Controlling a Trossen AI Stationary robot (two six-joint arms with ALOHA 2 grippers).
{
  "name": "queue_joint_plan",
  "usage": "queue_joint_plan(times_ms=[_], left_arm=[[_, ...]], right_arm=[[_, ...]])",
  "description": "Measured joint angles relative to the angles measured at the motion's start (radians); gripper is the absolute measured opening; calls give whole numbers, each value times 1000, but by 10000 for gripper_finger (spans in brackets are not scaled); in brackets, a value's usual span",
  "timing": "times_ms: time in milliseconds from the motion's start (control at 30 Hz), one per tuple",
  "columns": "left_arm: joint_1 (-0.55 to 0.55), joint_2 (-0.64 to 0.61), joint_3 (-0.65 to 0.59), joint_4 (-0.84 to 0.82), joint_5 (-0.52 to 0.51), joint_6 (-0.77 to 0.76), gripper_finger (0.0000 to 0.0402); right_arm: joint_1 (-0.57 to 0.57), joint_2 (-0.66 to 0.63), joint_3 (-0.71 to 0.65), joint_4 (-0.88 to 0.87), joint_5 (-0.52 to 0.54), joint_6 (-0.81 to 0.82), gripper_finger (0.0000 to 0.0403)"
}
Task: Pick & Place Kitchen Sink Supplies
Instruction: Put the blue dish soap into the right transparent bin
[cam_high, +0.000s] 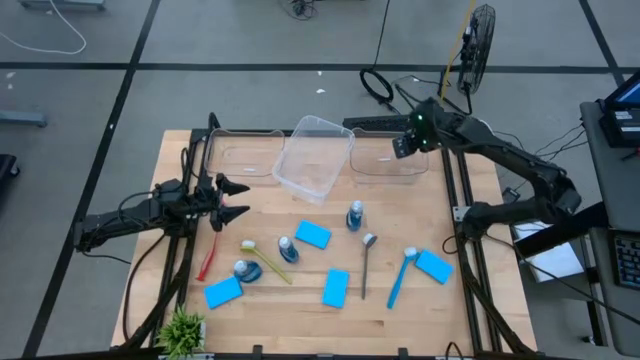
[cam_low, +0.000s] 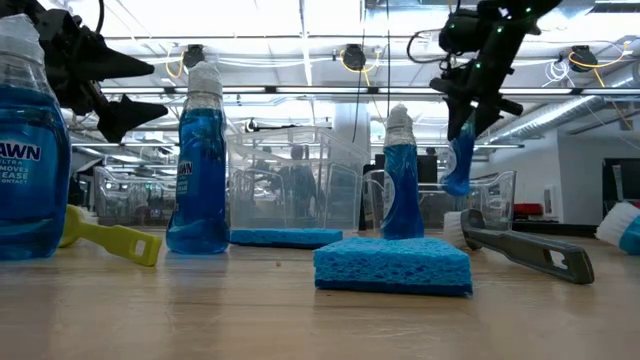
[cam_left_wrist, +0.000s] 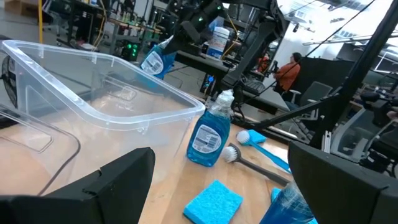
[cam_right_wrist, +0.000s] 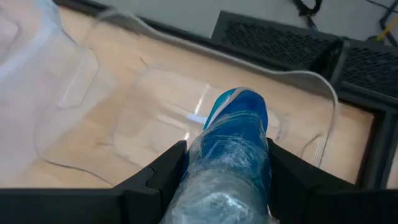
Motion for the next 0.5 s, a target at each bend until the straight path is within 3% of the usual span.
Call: queue_joint_plan(times_ms=[500], left_arm=[[0,0,0,0,0,1,365]], right_arm=[[-76,86,-9,-22,2,-89,163]])
